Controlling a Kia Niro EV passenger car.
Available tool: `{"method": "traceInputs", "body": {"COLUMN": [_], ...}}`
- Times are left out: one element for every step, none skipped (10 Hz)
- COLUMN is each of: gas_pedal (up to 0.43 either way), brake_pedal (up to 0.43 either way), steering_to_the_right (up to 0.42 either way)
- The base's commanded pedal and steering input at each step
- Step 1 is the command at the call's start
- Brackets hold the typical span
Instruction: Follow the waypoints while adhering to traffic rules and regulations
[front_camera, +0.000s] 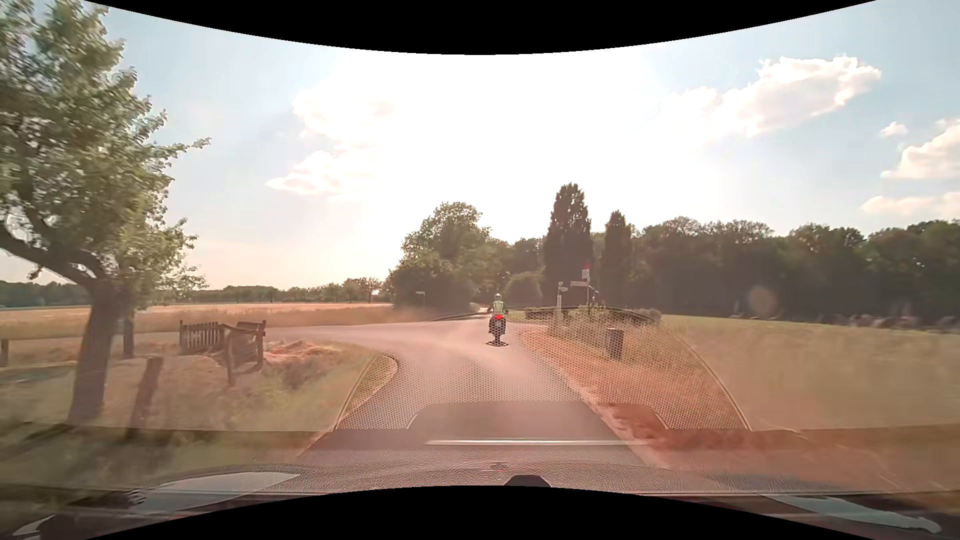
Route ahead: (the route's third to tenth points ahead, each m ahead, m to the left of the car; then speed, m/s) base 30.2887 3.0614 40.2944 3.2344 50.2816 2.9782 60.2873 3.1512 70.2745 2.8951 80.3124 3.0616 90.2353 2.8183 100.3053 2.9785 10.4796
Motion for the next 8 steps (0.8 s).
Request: {"method": "traceInputs", "body": {"gas_pedal": [0.098, 0.098, 0.098, 0.098, 0.098, 0.11, 0.11, 0.118], "brake_pedal": [0.0, 0.0, 0.0, 0.0, 0.0, 0.0, 0.0, 0.0], "steering_to_the_right": [0.004, 0.003, 0.003, 0.003, 0.003, 0.003, 0.003, 0.003]}}
